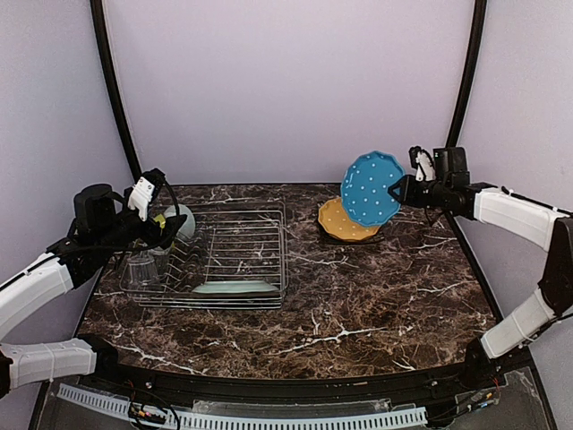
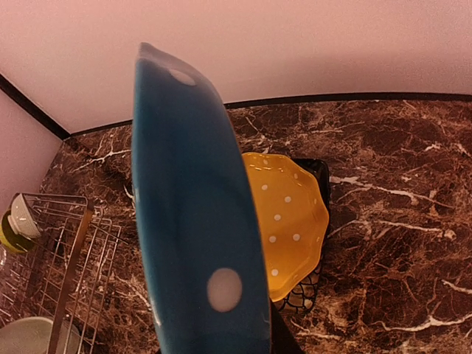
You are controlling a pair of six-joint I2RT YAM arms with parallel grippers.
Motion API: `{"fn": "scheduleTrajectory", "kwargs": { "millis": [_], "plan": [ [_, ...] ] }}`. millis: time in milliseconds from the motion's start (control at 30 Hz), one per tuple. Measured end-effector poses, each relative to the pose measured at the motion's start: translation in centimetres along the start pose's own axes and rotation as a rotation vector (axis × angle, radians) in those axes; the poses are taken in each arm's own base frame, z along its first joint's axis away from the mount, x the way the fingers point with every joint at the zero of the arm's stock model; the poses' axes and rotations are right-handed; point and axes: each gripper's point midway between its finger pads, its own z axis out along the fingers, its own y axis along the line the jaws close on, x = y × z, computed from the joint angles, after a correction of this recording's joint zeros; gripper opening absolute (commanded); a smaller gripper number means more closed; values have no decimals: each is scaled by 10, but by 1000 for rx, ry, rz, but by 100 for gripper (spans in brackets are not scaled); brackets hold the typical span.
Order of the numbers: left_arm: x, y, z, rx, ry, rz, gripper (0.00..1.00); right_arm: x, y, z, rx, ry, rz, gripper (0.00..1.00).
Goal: Unload the mixed dishes from the dish rack
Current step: Place the plate with another plate.
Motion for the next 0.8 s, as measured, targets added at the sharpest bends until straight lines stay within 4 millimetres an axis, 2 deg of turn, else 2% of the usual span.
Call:
{"fn": "scheduleTrajectory", "kwargs": {
  "millis": [133,333,567,800],
  "plan": [
    [0,0,0,-1,0,0,99,-2,-17,6,-32,7,133,0],
    [-2,1,-2,-3,-7,1,99,12,-39,26,-50,55,294,0],
    [-2,1,-2,-3,-9,1,99,35,-48,50,-59,133,388,0],
    [-4,0,-3,1,-13,1,99,49,-54,69,-65,169,438,0]
  ]
}}
